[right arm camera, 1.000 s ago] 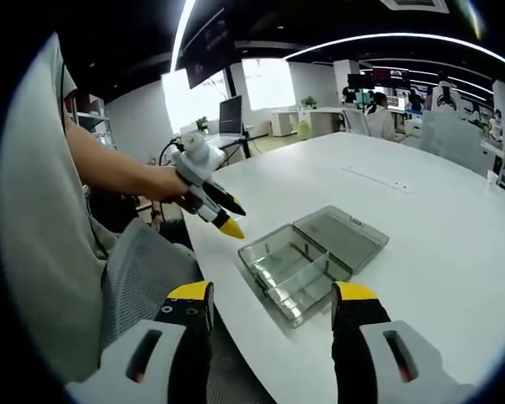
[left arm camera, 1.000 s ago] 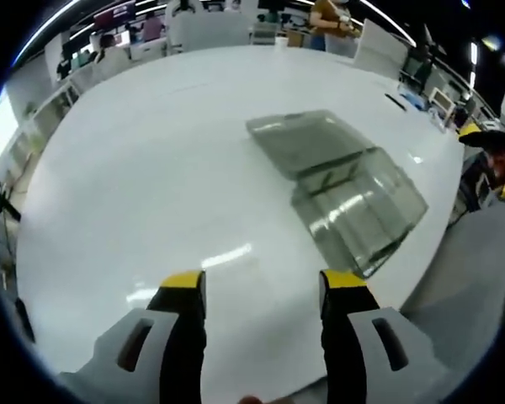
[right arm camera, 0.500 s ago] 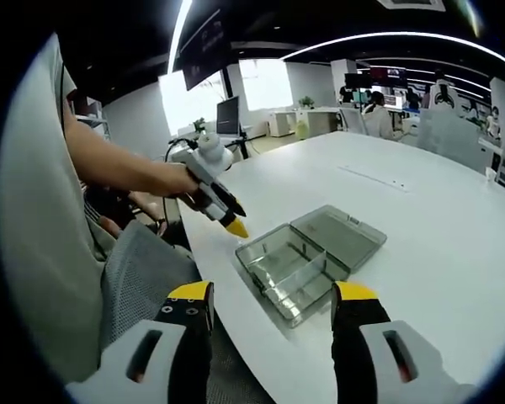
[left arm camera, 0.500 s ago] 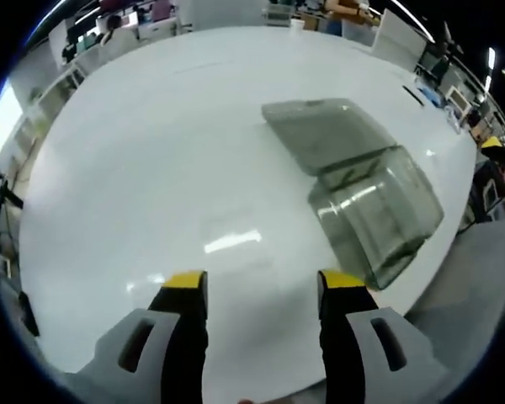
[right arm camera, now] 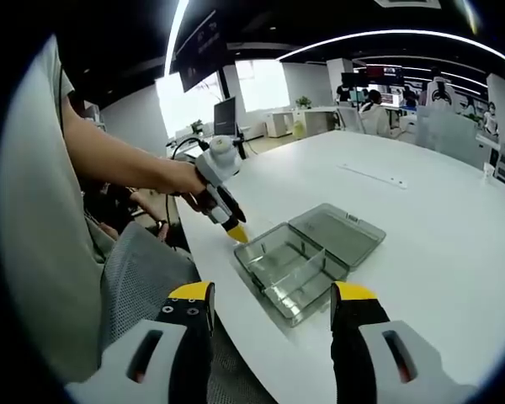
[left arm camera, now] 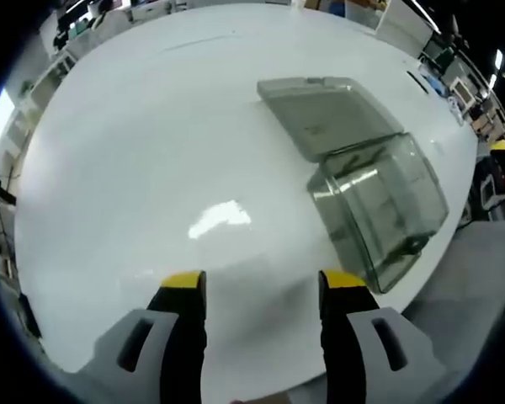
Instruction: Insert the divider into the dual guide fixture by aligning both edges with the guide slots and pushing it downward to the bottom, including one-sided entry, uneven engagement, binding, and posture correction.
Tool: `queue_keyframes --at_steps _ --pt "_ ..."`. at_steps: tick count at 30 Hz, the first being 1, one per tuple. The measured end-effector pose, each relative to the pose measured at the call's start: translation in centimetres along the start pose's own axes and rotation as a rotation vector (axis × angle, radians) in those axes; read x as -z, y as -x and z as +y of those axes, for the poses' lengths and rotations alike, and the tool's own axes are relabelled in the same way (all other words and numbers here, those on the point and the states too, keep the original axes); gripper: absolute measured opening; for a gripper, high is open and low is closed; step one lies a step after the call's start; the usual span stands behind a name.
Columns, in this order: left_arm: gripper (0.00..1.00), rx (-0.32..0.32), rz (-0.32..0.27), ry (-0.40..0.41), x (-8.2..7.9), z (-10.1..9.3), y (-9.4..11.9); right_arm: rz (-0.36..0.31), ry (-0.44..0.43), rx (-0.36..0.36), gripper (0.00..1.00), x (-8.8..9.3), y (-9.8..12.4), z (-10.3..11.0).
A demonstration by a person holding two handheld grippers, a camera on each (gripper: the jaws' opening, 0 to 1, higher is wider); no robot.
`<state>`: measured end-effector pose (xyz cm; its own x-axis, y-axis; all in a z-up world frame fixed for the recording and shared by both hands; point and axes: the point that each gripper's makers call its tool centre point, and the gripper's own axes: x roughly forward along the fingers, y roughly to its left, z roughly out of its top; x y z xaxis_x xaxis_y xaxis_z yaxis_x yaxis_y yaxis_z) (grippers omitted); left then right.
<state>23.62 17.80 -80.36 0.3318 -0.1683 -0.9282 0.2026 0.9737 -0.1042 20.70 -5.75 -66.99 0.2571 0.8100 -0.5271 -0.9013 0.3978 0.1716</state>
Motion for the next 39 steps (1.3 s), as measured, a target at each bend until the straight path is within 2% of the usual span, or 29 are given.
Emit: queue_keyframes --at_steps 15,27,32,39 --pt "0.49 -0.001 0.097 0.035 0.3 0.5 -0.3 -0.007 -0.005 0.000 0.52 0.1 0.1 0.0" --pt "0.48 0.014 0.155 0.109 0.0 0.5 -0.3 -0.007 -0.008 -0.002 0.52 0.0 0.1 0.1" --pt "0.47 0.002 0.173 0.136 -0.4 0.9 -0.7 -0.008 -0.007 -0.004 0.51 -0.1 0.0 0.2" --pt "0.43 -0.043 0.236 0.154 -0.3 1.0 -0.7 -0.006 -0.009 -0.004 0.51 0.0 0.0 0.2"
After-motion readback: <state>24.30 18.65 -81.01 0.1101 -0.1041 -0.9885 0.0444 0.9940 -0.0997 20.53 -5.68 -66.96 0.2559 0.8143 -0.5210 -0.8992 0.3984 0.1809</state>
